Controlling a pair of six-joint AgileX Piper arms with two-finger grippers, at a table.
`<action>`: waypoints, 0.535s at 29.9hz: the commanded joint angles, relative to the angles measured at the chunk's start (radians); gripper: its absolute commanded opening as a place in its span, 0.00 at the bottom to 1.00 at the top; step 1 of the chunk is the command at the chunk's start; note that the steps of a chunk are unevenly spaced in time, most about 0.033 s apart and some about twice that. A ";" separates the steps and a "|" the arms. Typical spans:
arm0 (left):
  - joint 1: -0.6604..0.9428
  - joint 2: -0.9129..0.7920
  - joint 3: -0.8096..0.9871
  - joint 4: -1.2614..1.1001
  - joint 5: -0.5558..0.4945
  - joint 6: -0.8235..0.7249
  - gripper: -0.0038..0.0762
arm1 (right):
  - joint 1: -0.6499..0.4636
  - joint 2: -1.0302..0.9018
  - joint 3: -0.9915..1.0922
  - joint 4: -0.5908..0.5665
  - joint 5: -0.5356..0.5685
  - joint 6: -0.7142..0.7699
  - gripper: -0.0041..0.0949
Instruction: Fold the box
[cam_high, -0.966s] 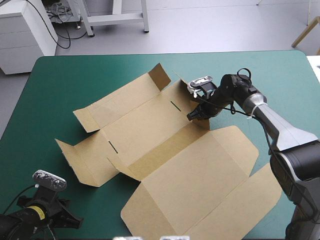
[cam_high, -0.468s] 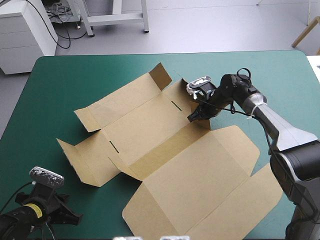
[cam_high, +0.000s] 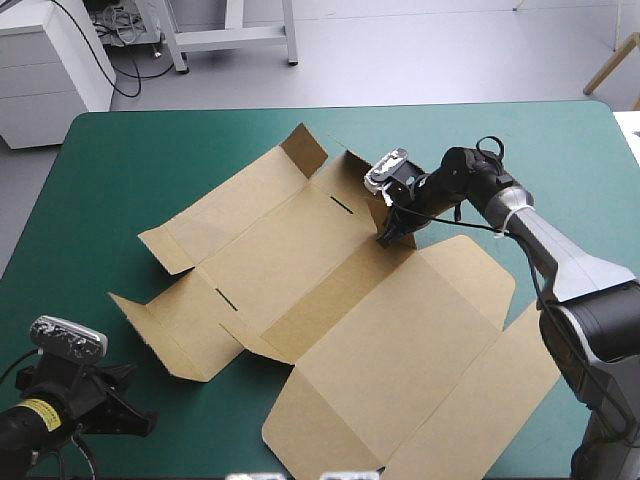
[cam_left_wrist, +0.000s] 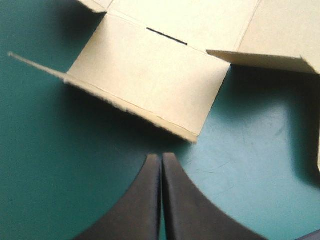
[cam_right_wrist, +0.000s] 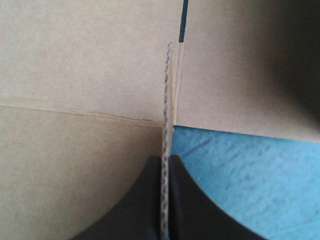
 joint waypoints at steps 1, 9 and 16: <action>-0.001 0.006 -0.051 -0.019 -0.054 0.000 0.04 | 0.027 -0.045 -0.042 0.044 -0.064 -0.139 0.02; -0.001 0.006 -0.075 -0.086 -0.110 0.000 0.04 | 0.104 0.047 -0.205 0.169 0.019 -0.443 0.02; -0.001 0.006 -0.075 -0.097 -0.113 0.000 0.04 | 0.171 0.124 -0.360 0.220 0.119 -0.557 0.02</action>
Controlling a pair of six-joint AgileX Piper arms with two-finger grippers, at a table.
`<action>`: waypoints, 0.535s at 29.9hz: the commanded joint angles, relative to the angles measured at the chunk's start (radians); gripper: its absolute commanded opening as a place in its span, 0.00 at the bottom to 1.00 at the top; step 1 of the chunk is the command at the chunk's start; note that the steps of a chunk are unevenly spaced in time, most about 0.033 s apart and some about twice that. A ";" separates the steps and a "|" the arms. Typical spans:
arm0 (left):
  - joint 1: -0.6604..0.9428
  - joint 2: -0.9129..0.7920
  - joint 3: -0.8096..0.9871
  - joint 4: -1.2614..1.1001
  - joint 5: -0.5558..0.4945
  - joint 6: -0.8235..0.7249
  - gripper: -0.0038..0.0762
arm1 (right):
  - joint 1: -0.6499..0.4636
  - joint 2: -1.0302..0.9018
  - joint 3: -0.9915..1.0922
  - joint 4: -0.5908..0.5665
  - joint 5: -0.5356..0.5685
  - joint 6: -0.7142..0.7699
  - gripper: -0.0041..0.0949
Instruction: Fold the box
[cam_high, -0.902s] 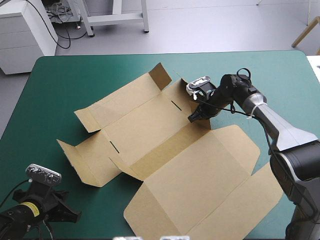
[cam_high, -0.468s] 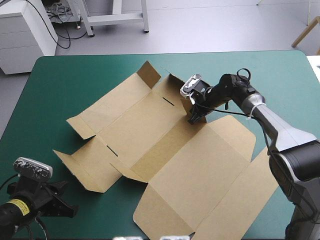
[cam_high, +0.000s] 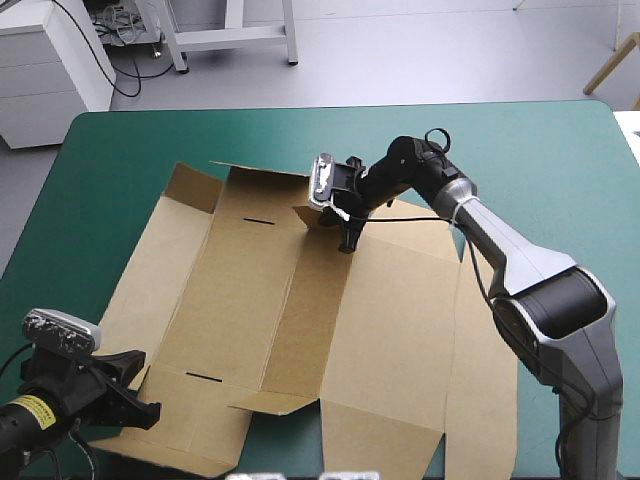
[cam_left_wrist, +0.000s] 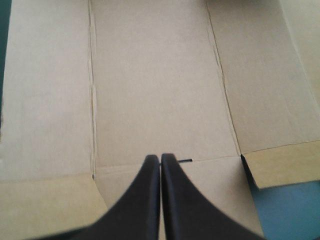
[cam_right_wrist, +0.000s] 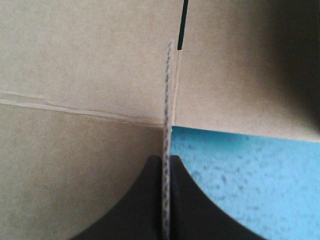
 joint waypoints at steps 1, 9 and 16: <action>-0.001 0.006 -0.031 -0.020 -0.061 0.000 0.04 | 0.030 -0.030 -0.084 0.053 0.025 -0.070 0.02; -0.001 0.006 -0.031 -0.020 -0.068 0.000 0.04 | 0.088 -0.005 -0.092 0.038 0.044 -0.136 0.02; -0.001 0.006 -0.031 -0.020 -0.068 0.000 0.04 | 0.090 -0.005 -0.092 0.031 0.044 -0.127 0.02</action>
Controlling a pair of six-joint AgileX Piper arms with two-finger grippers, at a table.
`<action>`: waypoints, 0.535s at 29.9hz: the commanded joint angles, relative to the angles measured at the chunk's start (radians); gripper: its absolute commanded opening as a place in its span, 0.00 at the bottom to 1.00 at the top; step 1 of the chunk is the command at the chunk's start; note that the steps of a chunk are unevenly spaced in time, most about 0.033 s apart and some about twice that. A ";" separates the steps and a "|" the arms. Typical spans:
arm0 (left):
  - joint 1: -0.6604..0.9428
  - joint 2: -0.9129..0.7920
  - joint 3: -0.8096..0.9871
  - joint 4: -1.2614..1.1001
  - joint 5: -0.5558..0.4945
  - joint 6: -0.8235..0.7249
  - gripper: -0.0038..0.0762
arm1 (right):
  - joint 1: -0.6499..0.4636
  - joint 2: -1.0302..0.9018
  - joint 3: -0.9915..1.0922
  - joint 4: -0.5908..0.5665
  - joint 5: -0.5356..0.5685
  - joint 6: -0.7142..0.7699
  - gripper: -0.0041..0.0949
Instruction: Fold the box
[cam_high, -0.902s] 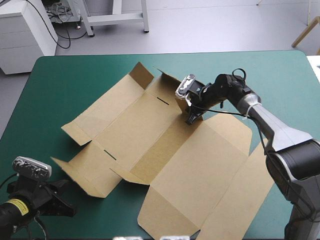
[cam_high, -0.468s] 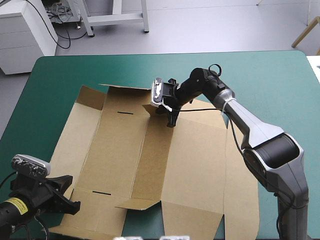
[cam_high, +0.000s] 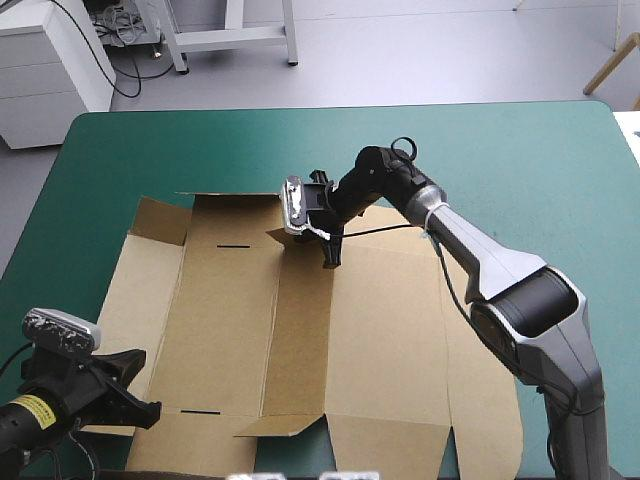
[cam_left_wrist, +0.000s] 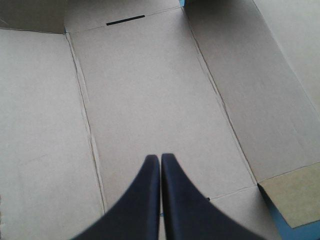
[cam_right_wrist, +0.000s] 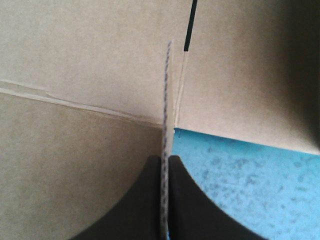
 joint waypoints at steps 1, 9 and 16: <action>-0.001 0.006 -0.031 -0.017 -0.060 0.000 0.04 | 0.005 -0.061 -0.033 0.040 0.002 -0.010 0.02; -0.001 0.006 -0.031 -0.017 -0.060 0.000 0.04 | 0.014 -0.063 -0.033 -0.077 -0.011 0.122 0.26; -0.001 0.006 -0.031 -0.017 -0.059 0.000 0.04 | 0.018 -0.077 -0.038 -0.149 -0.006 0.211 0.52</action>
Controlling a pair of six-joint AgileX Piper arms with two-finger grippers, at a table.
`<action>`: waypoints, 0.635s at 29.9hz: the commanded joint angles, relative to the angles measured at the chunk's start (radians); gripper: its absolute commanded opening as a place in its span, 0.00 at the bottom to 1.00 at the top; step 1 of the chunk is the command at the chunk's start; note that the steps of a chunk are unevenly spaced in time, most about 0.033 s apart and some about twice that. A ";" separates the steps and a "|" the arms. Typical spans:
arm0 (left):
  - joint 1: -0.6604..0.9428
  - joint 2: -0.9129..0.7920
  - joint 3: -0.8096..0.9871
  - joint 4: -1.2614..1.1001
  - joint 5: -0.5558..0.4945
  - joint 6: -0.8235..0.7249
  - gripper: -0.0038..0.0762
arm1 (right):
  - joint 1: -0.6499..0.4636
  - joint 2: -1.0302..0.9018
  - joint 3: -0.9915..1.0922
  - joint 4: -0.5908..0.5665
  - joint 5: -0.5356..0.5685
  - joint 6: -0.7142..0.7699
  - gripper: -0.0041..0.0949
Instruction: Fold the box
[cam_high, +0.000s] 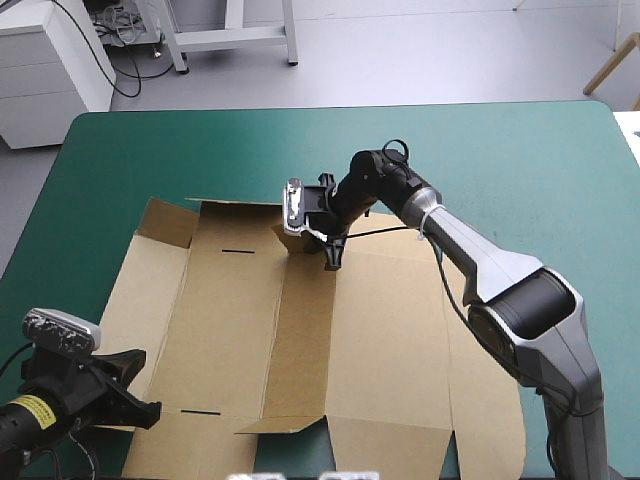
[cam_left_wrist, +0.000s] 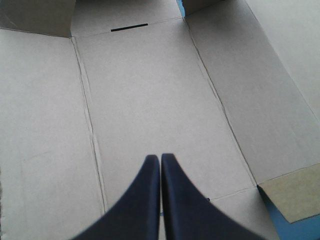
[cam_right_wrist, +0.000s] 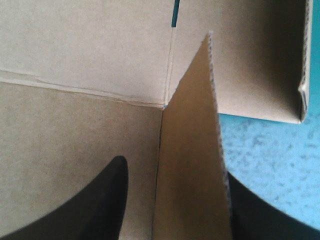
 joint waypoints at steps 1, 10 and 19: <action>-0.001 0.006 -0.031 -0.016 -0.057 0.000 0.04 | 0.000 -0.087 -0.039 -0.037 -0.006 0.057 0.52; -0.001 0.006 -0.031 -0.016 -0.051 0.000 0.04 | -0.049 -0.222 -0.041 -0.482 0.092 0.518 0.29; -0.001 0.006 -0.031 -0.016 -0.039 0.000 0.04 | -0.253 -0.393 -0.008 -0.494 0.192 0.795 0.20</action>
